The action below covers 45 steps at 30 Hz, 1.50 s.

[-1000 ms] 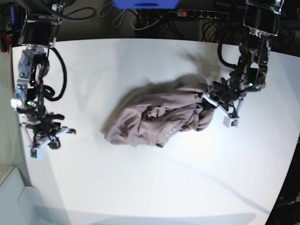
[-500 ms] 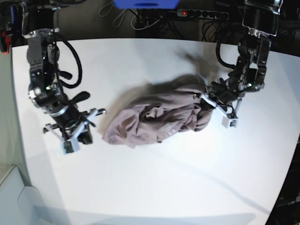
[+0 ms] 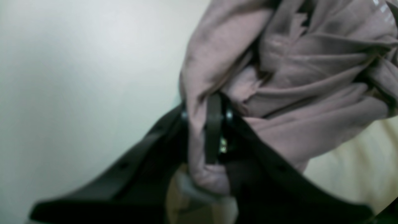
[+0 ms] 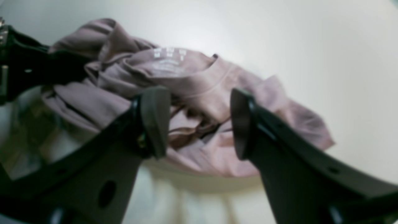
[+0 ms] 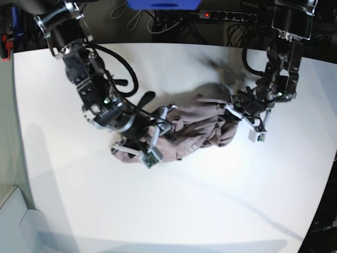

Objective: Layout the t-shirt on the table in an organized manner, then fold the t-shirt properly

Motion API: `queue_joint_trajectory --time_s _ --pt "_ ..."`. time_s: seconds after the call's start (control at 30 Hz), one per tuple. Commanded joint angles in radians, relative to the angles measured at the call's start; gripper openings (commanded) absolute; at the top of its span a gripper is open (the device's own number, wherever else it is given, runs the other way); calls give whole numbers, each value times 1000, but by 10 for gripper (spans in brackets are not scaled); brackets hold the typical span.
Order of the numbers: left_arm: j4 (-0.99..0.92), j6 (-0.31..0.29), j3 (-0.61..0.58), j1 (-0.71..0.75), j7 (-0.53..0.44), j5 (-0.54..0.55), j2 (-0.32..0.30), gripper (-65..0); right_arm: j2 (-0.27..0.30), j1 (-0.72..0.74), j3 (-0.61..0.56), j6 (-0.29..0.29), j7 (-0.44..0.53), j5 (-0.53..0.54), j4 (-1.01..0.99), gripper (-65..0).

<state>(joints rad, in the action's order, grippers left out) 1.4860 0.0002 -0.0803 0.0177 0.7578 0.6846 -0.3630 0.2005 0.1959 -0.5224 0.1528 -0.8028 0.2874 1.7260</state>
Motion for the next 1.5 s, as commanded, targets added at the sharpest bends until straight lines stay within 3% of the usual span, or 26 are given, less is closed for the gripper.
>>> queue_joint_trajectory --time_s 0.0,0.37,0.57,0.83,0.93,1.07,1.1,1.3,1.47 --pt "17 -6 1 -14 -8 8 -8 -646 -11 35 -11 -2 24 3 -4 -315" --pt "17 -6 0 -15 -8 8 -3 -646 -71 136 -112 -2 39 3 -171 -295" --pt "17 -6 0 -15 -8 8 -1 -646 -72 141 -114 -2 150 3 -255 -295" --pt "17 -6 0 -20 -7 8 -1 -646 -74 149 -120 -2 161 3 -314 -304" --pt "14 -6 0 -22 -7 8 -1 -646 -74 167 -120 -2 161 3 -343 -386" --pt "12 -6 0 -22 -7 8 -1 -646 -71 199 -118 -3 153 2 -392 -617" --pt "12 -6 0 -20 -8 8 -1 -646 -68 204 -115 -3 150 2 -392 -650" --pt "17 -6 3 -15 -8 8 -3 -646 -13 210 -106 -8 150 2 -304 -650" --pt "17 -6 3 -15 -8 8 -3 -646 27 192 14 -8 139 2 -172 -650"
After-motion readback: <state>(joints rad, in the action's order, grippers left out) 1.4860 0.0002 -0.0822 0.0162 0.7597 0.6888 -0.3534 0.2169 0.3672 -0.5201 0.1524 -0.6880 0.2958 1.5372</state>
